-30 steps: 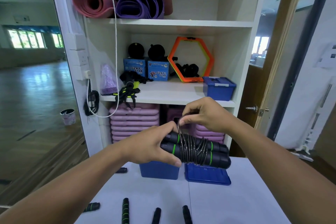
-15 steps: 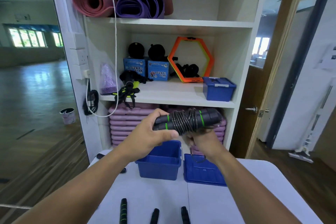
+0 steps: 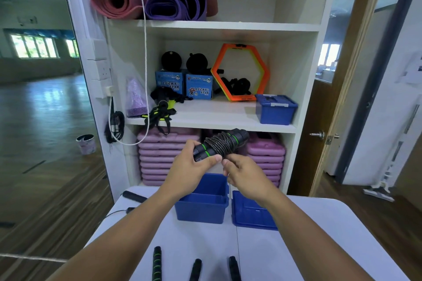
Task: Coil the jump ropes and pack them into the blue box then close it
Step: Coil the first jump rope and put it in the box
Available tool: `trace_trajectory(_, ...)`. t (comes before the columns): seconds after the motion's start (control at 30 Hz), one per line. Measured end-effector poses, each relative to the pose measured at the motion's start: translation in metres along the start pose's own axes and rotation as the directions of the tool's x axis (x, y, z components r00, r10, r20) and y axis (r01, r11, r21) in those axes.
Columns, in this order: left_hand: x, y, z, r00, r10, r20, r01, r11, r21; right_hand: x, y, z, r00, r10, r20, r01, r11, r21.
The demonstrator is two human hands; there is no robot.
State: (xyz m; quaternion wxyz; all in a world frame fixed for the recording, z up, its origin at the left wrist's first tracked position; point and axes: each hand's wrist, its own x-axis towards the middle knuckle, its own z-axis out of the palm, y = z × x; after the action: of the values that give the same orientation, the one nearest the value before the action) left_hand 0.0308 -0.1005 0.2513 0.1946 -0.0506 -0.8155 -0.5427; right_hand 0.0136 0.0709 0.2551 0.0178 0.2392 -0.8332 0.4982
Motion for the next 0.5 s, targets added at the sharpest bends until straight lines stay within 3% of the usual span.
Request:
trace_trajectory(0.13,0.0021,0.0013,0.0025,0.999,0.023,-0.024,-0.022,0.998,0.054,0.0010,-0.0021,-0.0056,0.999,0.034,-0.014,-0.035,0.998,-0.046)
trace_trajectory(0.37,0.0049,0.0008,0.0013,1.000,-0.019,0.005,0.019,0.998,0.063,0.0017,0.0012,-0.0048,0.992,0.092,-0.090,-0.078,0.986,0.149)
trace_trajectory(0.5,0.0103,0.0064,-0.0061,0.998,-0.009,0.066,-0.005,0.977,0.212,0.0048,0.0038,-0.0039,0.973,0.039,-0.229,-0.027,0.998,0.053)
